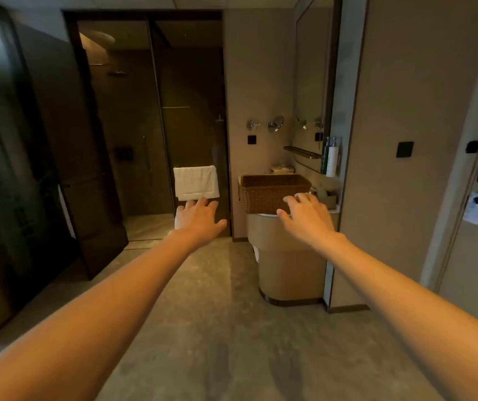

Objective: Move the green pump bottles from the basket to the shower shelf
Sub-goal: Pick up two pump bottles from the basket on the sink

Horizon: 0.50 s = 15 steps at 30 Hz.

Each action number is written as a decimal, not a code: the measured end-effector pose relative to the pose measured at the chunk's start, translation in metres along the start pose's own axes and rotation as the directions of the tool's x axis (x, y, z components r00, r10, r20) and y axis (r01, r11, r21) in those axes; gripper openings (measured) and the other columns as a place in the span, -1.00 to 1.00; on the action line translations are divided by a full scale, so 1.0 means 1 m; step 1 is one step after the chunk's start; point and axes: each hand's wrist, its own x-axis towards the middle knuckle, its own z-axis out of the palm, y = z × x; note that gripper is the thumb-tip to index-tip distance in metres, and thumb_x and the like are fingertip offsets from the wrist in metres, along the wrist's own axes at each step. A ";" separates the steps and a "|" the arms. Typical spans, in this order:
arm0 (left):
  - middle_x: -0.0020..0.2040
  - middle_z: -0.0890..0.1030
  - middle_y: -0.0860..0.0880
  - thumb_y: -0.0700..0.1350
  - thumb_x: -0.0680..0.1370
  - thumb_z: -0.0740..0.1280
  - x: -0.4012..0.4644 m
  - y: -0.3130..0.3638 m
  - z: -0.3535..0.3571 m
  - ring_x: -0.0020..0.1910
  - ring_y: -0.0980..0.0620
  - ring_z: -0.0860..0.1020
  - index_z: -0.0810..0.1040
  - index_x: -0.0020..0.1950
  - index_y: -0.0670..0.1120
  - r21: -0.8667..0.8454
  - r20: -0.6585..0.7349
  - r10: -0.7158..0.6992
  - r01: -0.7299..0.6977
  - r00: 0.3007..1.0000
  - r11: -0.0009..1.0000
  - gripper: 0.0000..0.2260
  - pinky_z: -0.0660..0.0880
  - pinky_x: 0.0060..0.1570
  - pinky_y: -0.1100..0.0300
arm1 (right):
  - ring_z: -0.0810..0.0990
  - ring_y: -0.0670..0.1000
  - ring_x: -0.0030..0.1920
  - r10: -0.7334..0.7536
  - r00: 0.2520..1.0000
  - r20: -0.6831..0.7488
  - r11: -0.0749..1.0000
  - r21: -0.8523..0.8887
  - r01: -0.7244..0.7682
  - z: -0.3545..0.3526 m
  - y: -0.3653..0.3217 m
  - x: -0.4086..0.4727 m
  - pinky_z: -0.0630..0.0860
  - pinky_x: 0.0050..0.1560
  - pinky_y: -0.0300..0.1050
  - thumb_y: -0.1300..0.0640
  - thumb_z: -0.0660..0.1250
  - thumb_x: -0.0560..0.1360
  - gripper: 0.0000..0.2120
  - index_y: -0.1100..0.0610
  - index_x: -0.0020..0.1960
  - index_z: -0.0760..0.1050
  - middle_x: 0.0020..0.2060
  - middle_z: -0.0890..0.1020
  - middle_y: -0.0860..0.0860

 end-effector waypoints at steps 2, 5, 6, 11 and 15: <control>0.40 0.36 -0.09 0.21 0.53 0.15 0.002 -0.003 0.006 0.35 -0.17 0.33 0.25 0.45 0.00 0.016 0.010 0.001 -0.001 1.000 1.000 -0.46 0.31 0.27 -0.11 | 0.25 0.16 0.42 -0.001 1.000 0.002 1.000 -0.020 0.001 0.010 -0.002 0.001 0.30 0.33 0.14 -0.08 0.08 0.59 -0.56 0.12 0.38 0.35 0.33 0.44 0.12; 0.41 0.35 -0.09 0.20 0.53 0.15 0.011 -0.008 0.021 0.36 -0.17 0.32 0.24 0.45 0.01 0.023 0.024 0.012 -0.013 1.000 1.000 -0.46 0.31 0.28 -0.10 | 0.22 0.17 0.44 0.009 0.999 0.041 0.999 -0.033 -0.008 0.025 0.001 0.009 0.27 0.36 0.15 -0.08 0.08 0.59 -0.56 0.12 0.39 0.34 0.34 0.42 0.12; 0.42 0.34 -0.09 0.20 0.53 0.15 0.016 -0.007 0.027 0.36 -0.17 0.31 0.24 0.45 0.01 0.020 0.032 0.018 -0.019 0.999 1.000 -0.46 0.30 0.28 -0.10 | 0.21 0.17 0.45 0.013 0.999 0.048 0.999 -0.037 -0.012 0.032 0.004 0.014 0.27 0.37 0.15 -0.07 0.08 0.59 -0.55 0.12 0.40 0.33 0.35 0.42 0.12; 0.42 0.33 -0.09 0.18 0.55 0.12 0.050 0.000 0.065 0.38 -0.18 0.28 0.24 0.46 0.00 0.006 0.085 0.044 -0.045 0.995 0.999 -0.48 0.29 0.27 -0.08 | 0.24 0.15 0.43 0.036 0.996 0.079 0.999 -0.042 -0.033 0.071 0.031 0.045 0.27 0.34 0.14 -0.08 0.09 0.59 -0.56 0.11 0.39 0.34 0.35 0.42 0.11; 0.40 0.34 -0.10 0.18 0.55 0.12 0.094 0.015 0.100 0.36 -0.17 0.30 0.25 0.45 -0.01 0.033 0.129 0.063 -0.067 0.990 0.997 -0.48 0.31 0.25 -0.07 | 0.25 0.16 0.42 0.062 0.990 0.129 0.998 -0.024 -0.060 0.112 0.069 0.075 0.27 0.31 0.15 -0.09 0.09 0.58 -0.56 0.08 0.39 0.34 0.38 0.38 0.13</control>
